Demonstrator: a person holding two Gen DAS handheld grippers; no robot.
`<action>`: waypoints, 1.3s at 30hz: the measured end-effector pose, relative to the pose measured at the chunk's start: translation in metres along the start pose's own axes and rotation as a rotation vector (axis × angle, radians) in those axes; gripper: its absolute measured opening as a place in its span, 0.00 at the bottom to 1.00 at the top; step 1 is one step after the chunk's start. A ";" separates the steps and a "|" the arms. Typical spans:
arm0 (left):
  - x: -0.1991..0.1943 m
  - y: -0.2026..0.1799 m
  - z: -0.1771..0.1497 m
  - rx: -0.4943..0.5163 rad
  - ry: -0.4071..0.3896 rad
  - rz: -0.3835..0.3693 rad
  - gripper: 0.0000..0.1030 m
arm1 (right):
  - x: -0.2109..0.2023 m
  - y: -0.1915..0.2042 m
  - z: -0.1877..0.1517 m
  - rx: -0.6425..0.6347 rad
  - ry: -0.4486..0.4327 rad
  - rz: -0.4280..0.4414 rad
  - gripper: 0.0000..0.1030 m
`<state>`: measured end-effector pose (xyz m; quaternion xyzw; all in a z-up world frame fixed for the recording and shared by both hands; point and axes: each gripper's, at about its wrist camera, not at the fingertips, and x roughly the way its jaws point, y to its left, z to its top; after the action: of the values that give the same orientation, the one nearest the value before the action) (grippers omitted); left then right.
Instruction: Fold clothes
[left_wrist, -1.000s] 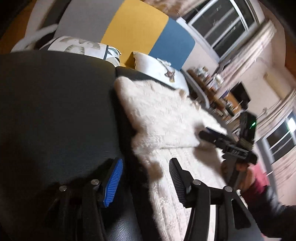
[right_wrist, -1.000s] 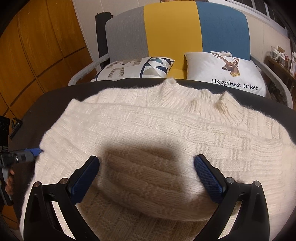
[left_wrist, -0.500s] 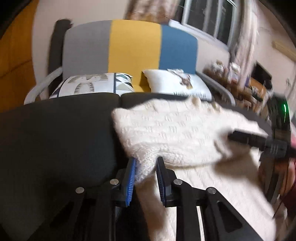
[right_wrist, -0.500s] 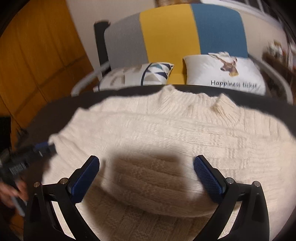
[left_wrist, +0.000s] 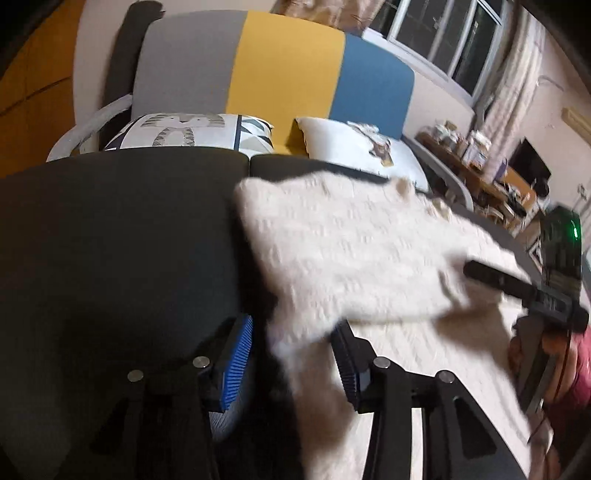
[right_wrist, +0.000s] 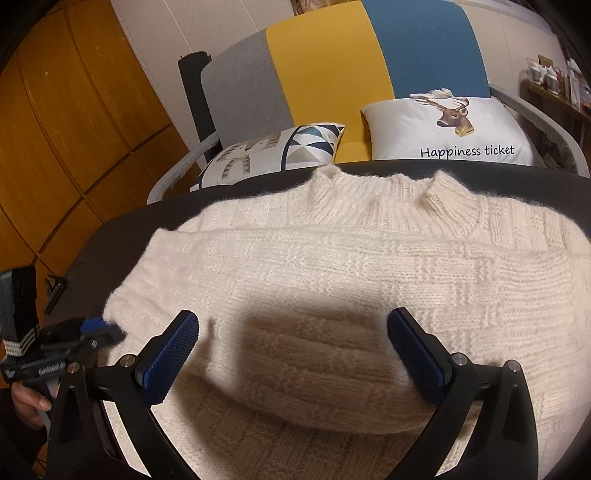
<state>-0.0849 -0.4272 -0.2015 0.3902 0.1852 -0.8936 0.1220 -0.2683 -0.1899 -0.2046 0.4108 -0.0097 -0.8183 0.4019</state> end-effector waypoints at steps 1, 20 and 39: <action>0.004 -0.002 0.002 -0.002 -0.003 0.021 0.43 | 0.000 0.000 0.000 0.000 0.000 0.000 1.00; -0.025 0.017 -0.007 -0.131 -0.081 0.029 0.25 | 0.015 0.027 -0.002 -0.158 0.079 -0.193 1.00; 0.005 -0.016 0.018 -0.015 0.000 0.032 0.31 | -0.016 -0.006 -0.005 -0.184 0.132 -0.208 1.00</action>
<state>-0.1061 -0.4215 -0.1904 0.3923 0.1857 -0.8900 0.1394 -0.2635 -0.1735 -0.2001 0.4238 0.1343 -0.8243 0.3507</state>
